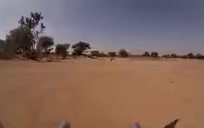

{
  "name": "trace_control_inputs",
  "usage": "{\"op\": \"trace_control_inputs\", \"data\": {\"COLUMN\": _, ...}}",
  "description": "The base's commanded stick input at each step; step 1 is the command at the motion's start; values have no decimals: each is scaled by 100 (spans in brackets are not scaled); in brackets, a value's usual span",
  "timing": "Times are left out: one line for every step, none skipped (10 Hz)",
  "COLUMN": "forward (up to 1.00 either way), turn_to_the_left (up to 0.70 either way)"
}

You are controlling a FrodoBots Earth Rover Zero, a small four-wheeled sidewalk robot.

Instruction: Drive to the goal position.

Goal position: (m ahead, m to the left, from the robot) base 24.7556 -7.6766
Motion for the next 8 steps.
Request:
{"op": "trace_control_inputs", "data": {"forward": 50, "turn_to_the_left": 0}}
{"op": "trace_control_inputs", "data": {"forward": 50, "turn_to_the_left": 0}}
{"op": "trace_control_inputs", "data": {"forward": 50, "turn_to_the_left": 0}}
{"op": "trace_control_inputs", "data": {"forward": 50, "turn_to_the_left": 0}}
{"op": "trace_control_inputs", "data": {"forward": 50, "turn_to_the_left": 0}}
{"op": "trace_control_inputs", "data": {"forward": 50, "turn_to_the_left": 0}}
{"op": "trace_control_inputs", "data": {"forward": 50, "turn_to_the_left": 0}}
{"op": "trace_control_inputs", "data": {"forward": 50, "turn_to_the_left": 0}}
